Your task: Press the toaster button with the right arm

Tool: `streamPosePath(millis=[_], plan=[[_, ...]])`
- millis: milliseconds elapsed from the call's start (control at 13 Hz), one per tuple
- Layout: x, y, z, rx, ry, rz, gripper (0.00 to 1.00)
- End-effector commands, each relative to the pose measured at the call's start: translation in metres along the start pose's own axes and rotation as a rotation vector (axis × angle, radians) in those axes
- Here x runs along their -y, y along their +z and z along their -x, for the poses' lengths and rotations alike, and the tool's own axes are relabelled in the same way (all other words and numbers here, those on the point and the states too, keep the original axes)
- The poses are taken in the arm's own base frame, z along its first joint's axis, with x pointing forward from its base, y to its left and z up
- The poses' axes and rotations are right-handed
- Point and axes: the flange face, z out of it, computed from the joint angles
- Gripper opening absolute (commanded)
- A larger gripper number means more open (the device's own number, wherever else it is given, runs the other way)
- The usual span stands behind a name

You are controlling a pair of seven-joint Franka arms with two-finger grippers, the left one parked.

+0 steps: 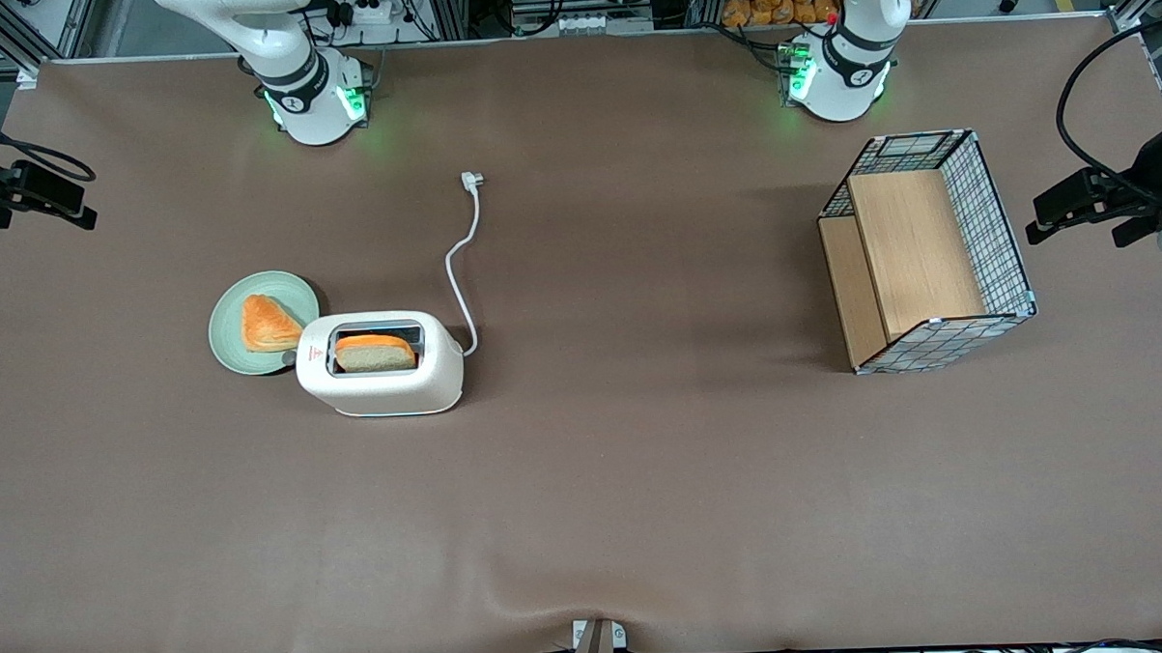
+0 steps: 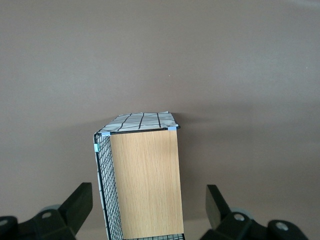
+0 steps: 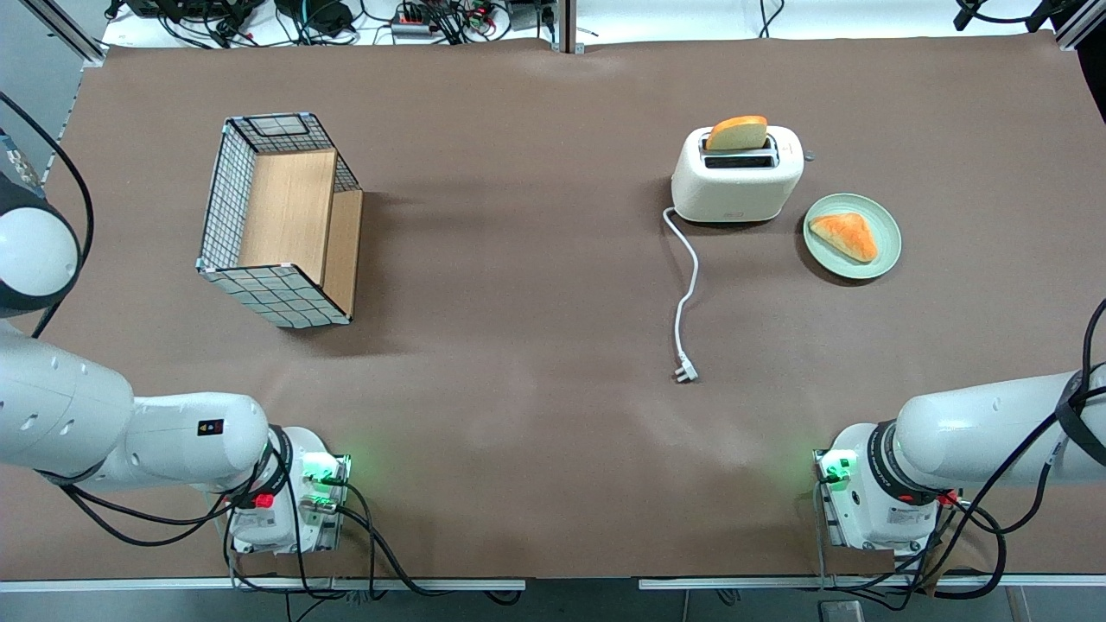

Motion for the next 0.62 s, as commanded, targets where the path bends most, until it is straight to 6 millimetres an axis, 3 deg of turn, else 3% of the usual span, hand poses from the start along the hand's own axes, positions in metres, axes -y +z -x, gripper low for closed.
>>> streamPosePath(millis=[0, 231, 538], plan=[[-0.009, 0.005, -0.011, 0.024, 0.027, 0.012, 1.0], [-0.005, 0.014, -0.016, 0.041, 0.021, -0.014, 1.0], [0.001, 0.048, -0.034, 0.111, 0.01, -0.054, 1.0]])
